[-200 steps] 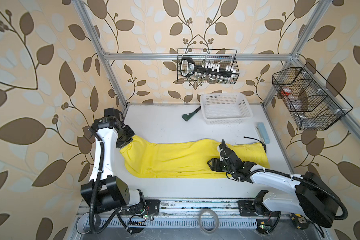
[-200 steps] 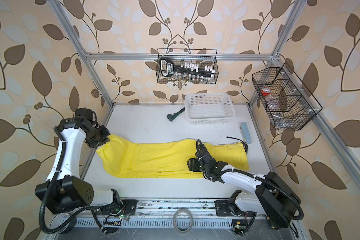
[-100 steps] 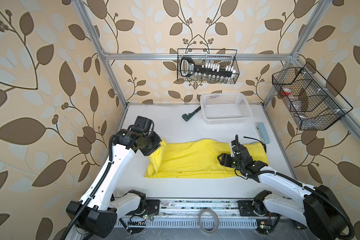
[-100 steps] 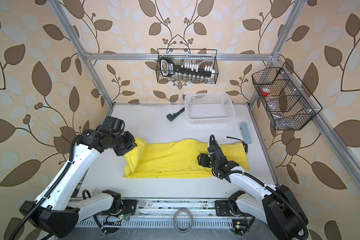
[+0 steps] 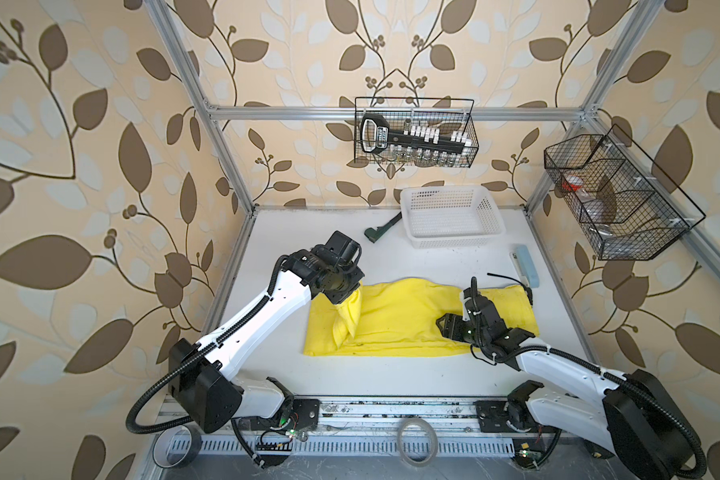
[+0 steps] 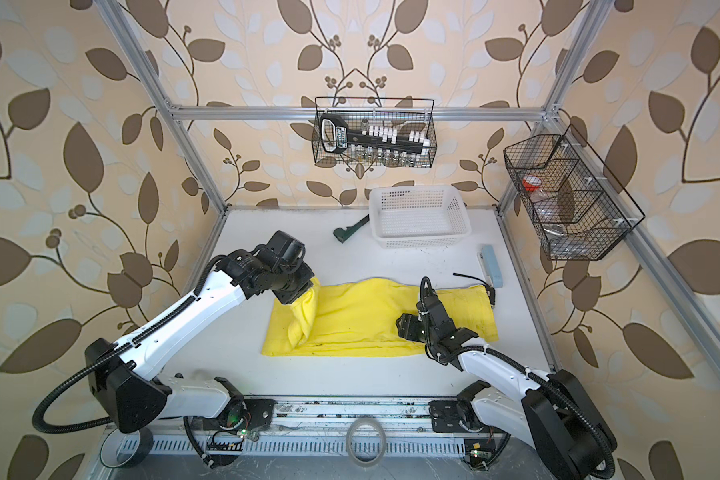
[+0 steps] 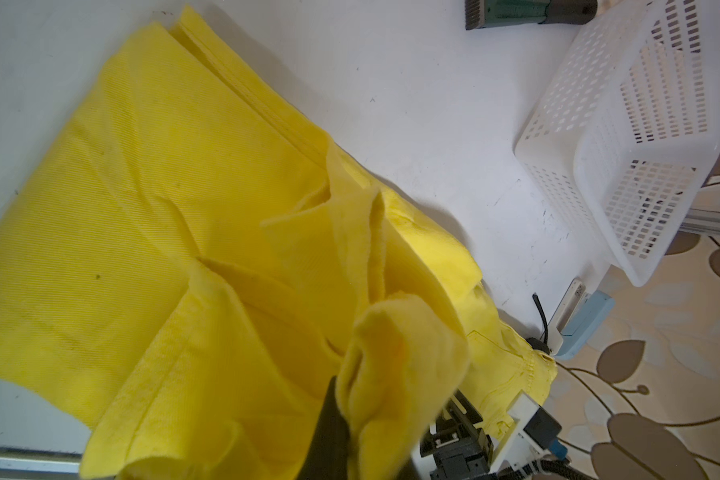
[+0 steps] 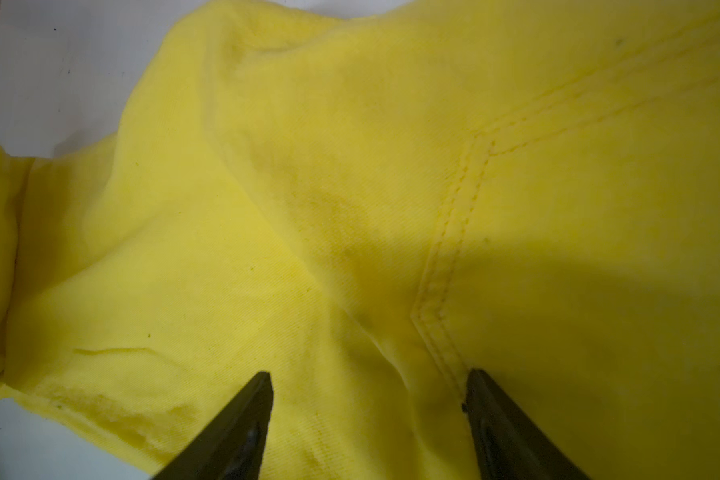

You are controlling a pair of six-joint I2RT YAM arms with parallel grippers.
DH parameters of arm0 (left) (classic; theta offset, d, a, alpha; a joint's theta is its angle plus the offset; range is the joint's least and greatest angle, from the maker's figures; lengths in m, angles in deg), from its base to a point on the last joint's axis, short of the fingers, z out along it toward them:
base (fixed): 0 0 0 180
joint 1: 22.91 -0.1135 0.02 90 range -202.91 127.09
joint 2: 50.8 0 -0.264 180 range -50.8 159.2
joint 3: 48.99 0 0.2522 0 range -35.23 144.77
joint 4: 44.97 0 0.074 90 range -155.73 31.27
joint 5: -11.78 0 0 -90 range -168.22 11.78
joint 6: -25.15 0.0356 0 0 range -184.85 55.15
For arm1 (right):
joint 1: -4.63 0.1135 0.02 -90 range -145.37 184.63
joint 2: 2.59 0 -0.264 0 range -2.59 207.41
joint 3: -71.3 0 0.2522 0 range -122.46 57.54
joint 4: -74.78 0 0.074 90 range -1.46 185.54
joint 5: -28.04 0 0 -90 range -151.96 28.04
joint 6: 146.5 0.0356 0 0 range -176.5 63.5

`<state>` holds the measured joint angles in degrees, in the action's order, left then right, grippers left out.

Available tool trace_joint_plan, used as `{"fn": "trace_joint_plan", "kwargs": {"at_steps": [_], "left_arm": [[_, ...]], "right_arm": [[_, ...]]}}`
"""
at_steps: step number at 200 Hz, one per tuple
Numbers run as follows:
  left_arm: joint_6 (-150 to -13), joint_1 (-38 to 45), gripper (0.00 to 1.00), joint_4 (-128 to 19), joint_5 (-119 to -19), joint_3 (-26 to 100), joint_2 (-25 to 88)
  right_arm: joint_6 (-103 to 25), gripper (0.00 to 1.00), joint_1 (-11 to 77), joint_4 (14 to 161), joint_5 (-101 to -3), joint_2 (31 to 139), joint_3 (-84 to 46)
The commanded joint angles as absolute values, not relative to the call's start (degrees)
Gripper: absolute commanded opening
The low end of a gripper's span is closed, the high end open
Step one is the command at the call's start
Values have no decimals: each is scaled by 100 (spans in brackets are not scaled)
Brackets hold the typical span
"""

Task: Fold and stack the trousers
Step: 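Carry the cuffs over toward the waistband with the left gripper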

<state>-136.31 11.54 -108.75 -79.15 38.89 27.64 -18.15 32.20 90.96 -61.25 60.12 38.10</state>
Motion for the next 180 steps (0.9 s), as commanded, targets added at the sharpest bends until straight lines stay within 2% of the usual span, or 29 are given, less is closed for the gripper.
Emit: {"fn": "trace_joint_plan", "kwargs": {"at_steps": [1,59,142,161,180], "left_arm": [[-14031,1443,0,-10377,-8224,4243,3118],[-14123,1911,0,-10106,-8277,4661,4105],[-13975,2014,0,-9883,-8279,5177,5120],[-13811,2020,8,-9824,-8013,5254,5332],[-13699,2038,27,-9556,-7750,5163,5406]], "right_arm": [[-1732,74,3203,9094,-5999,5928,3959],[-1667,74,3241,8930,-6021,5978,4187],[-1676,74,3240,9034,-6004,5735,4242],[-1667,74,3240,9066,-5962,5679,4243],[-1682,74,3219,9172,-5942,5520,4214]]}}
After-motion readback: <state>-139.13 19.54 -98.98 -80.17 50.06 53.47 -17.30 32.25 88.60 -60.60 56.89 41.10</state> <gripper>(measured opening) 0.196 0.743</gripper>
